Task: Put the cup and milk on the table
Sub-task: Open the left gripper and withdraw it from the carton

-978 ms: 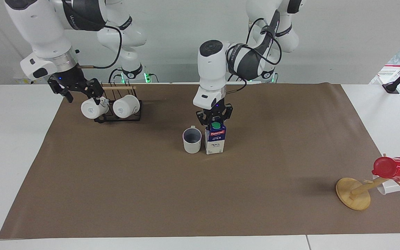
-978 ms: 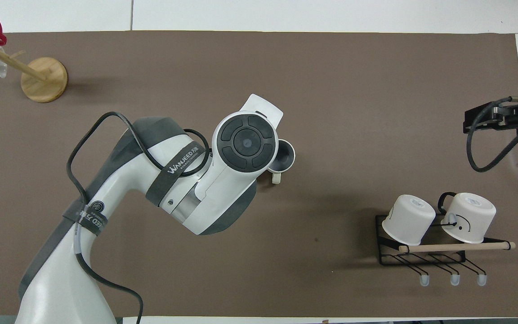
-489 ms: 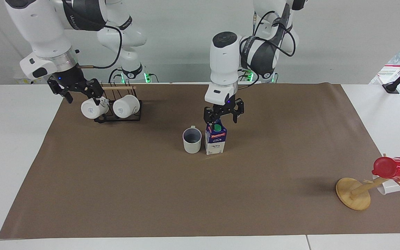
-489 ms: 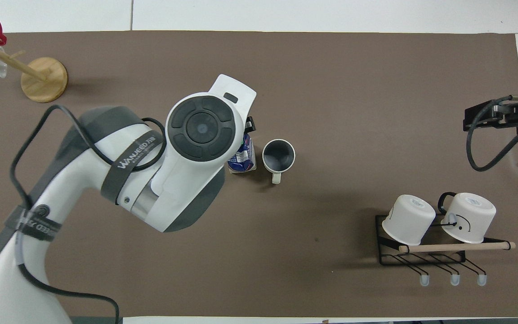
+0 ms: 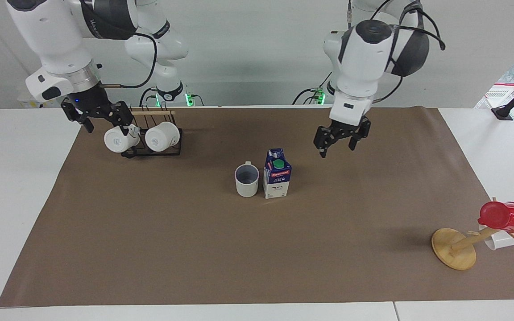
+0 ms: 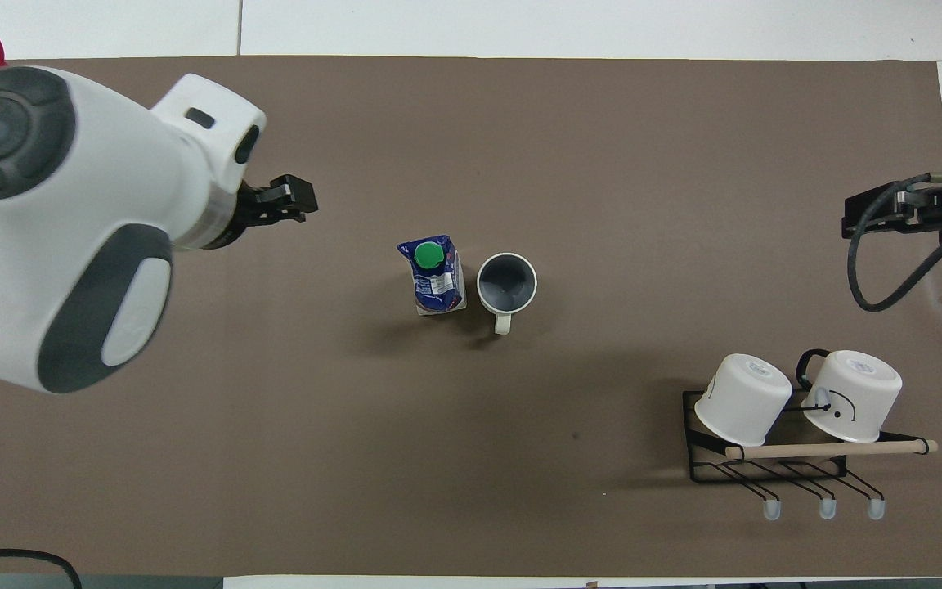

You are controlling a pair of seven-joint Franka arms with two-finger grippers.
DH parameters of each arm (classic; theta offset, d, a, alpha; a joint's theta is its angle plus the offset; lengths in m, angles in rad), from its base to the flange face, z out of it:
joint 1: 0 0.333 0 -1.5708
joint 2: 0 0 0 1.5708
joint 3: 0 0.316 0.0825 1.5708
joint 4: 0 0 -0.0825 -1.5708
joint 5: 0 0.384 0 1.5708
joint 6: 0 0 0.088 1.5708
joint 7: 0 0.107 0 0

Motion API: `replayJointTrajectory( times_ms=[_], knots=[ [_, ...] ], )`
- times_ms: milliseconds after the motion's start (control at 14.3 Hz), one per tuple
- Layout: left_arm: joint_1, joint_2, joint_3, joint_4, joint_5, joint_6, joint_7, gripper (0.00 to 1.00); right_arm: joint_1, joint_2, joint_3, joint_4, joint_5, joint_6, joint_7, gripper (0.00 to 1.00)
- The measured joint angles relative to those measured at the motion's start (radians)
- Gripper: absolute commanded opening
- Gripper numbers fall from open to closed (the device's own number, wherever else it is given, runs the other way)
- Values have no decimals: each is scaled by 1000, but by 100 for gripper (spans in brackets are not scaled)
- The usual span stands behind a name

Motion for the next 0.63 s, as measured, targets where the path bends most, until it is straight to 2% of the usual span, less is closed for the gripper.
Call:
replayJointTrajectory(
  times_ms=[349,629],
  knots=[
    [184,-19,7,34,-40,-86,286,100,1,0,1,0,0,1,0,100],
    [280,-23,10,142,-41,-214,433,100,2,-1,4,0,1,-10,-1,100]
  ],
)
